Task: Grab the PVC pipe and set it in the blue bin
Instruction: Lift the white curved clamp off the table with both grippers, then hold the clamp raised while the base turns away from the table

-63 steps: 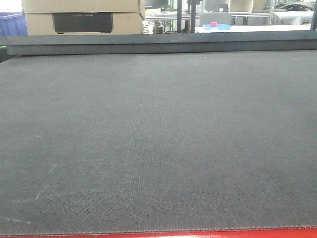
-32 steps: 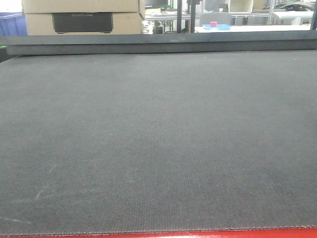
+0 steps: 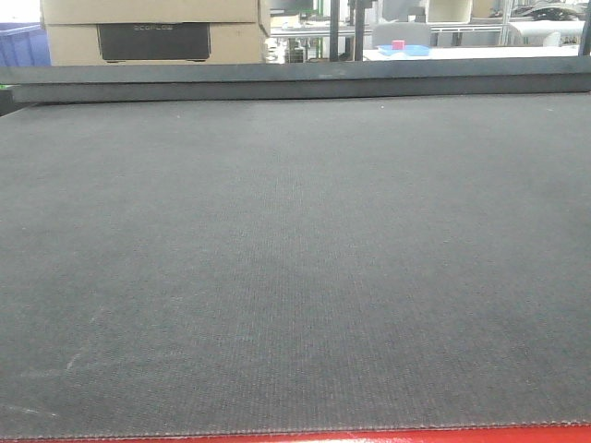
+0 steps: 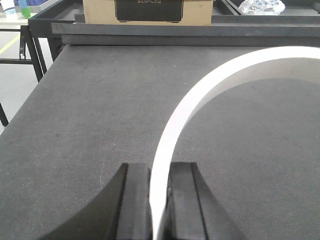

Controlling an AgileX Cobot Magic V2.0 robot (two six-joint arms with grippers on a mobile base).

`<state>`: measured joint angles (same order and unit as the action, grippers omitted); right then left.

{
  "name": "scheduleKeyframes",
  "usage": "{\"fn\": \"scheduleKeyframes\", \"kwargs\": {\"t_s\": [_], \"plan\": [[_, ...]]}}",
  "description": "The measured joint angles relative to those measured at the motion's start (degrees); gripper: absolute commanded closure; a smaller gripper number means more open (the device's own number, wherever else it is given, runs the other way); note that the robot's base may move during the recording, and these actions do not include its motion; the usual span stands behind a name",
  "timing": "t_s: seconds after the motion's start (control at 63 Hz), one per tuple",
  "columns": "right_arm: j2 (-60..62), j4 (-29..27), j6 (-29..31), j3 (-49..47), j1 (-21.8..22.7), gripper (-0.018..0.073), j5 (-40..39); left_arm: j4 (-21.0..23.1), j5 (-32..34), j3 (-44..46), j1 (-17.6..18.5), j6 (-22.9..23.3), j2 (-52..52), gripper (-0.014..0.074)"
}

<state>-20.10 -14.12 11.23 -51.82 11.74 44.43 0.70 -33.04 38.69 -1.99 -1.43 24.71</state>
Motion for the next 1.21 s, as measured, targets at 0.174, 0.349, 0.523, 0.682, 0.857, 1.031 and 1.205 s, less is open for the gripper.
{"fn": "scheduleKeyframes", "kwargs": {"t_s": [0.174,0.349,0.523,0.682,0.857,1.031,1.205], "plan": [[0.0,0.0,0.12,0.0,0.0,0.0727,0.0,0.0,0.0,0.0,0.0,0.0,0.0,0.0707],[0.0,0.0,0.12,0.0,0.0,0.0727,0.0,-0.11,0.0,0.0,0.0,0.0,0.0,0.0707],[0.0,0.0,0.12,0.0,0.0,0.0727,0.0,-0.11,0.0,0.0,0.0,0.0,0.0,0.0707],[0.0,0.0,0.12,0.0,0.0,0.0727,0.0,-0.11,-0.06,0.0,0.0,0.0,0.0,0.0707],[0.0,0.0,0.12,0.0,0.0,0.0727,0.0,-0.11,-0.06,0.0,0.0,0.0,0.0,0.0707],[0.0,0.0,0.12,0.0,0.0,0.0727,0.0,-0.11,-0.06,0.0,0.0,0.0,0.0,0.0707],[0.0,0.0,0.12,0.0,0.0,0.0727,0.0,-0.11,-0.06,0.0,0.0,0.0,0.0,0.0707]]}}
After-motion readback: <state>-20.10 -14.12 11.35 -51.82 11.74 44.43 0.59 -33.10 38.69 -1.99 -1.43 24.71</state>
